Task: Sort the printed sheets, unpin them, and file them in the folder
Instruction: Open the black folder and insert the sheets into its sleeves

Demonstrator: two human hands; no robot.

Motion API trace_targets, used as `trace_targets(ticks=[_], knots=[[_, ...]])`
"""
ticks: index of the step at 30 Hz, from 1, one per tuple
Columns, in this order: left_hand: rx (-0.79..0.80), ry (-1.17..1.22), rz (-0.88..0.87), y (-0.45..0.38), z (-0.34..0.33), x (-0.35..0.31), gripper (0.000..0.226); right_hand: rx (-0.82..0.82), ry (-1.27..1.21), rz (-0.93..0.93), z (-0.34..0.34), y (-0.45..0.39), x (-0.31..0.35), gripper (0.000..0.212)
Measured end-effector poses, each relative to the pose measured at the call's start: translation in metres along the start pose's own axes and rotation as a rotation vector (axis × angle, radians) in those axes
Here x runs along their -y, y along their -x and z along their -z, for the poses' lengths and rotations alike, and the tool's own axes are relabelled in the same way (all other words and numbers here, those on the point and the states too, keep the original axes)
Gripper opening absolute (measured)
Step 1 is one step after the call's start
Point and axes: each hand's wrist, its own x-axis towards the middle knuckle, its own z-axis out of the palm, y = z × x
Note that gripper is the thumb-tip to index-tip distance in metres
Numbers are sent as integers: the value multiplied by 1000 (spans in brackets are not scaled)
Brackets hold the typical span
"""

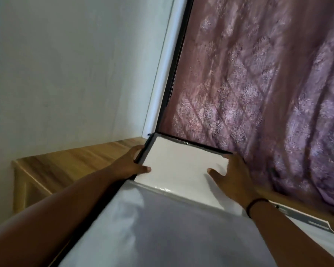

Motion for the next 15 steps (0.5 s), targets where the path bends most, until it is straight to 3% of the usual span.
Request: trace_targets(ticks=[1,3,5,6,9,11,13,15], knots=[[-32,10,-9,-2,-1,-1,101,80,8,78,5,4,6,58],[-114,-10,-20,-3,-4,0,89,394,17,85,24,20,20,46],[-208,-129,-8,-3,-7,2,70,686,48,62,40,45,31,64],[-245,-198,37,-3,-6,3,62,755,78,103,43,60,35,78],[-304,-612,101,8,-6,0,41,843,124,104,40,104,33,114],[-393,-1063,-1,9,-6,9,43,849,103,53,41,115,36,116],[-421,-1199,-112,15,-9,10,49,837,94,48,43,116,36,117],[-282,-1309,-300,17,-12,5,60,824,85,45,46,116,34,117]])
